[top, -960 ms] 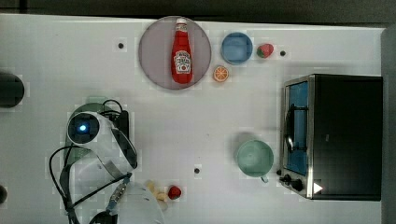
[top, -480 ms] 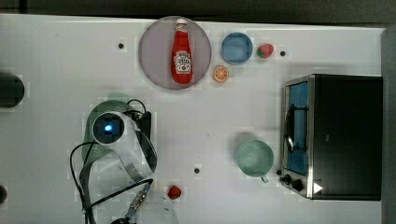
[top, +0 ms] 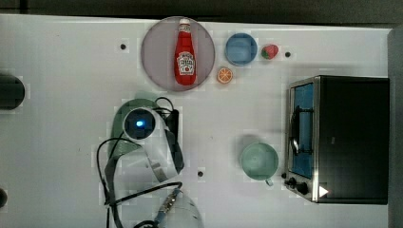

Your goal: Drag strainer left to right.

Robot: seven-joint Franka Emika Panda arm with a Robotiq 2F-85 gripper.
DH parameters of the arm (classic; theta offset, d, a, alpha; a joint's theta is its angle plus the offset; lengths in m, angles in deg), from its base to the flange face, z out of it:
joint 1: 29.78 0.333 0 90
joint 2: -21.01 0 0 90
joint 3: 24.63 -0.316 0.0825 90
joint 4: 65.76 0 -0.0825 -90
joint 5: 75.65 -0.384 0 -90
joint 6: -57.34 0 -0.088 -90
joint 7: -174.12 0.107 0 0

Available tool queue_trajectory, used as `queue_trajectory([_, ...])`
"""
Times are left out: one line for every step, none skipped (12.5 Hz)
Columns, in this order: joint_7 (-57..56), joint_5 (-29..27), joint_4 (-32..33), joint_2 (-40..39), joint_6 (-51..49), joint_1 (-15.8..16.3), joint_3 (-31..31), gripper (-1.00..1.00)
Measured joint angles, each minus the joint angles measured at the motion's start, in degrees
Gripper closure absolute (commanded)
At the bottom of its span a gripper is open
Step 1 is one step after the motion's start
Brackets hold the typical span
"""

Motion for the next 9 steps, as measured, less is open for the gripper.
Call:
queue_trajectory([-2.01,1.36,0.34,0.56,0.22,-0.73,1.11,-1.0])
queue_trajectory([-3.47,1.69,0.9,1.27,0.73,-1.59,2.14,-1.0])
queue_trajectory([-4.81,1.68,1.34,1.87,0.78,-2.52,2.92,-1.0])
queue_trajectory([-6.38,1.13,1.79,2.52,0.56,-3.7,3.08,-1.0])
queue_trajectory([-7.5,1.08,1.9,2.78,1.01,-4.45,3.4,-1.0])
queue_trajectory([-8.9,1.93,2.01,2.98,1.45,-5.21,3.65,-1.0])
queue_trajectory([-10.85,1.95,2.01,3.02,1.51,-5.35,4.32,-1.0])
queue_trajectory([-12.37,1.95,2.24,2.99,1.45,-5.15,5.31,-1.0])
queue_trajectory([-13.26,1.61,2.24,2.95,1.12,-5.07,6.29,-1.0])
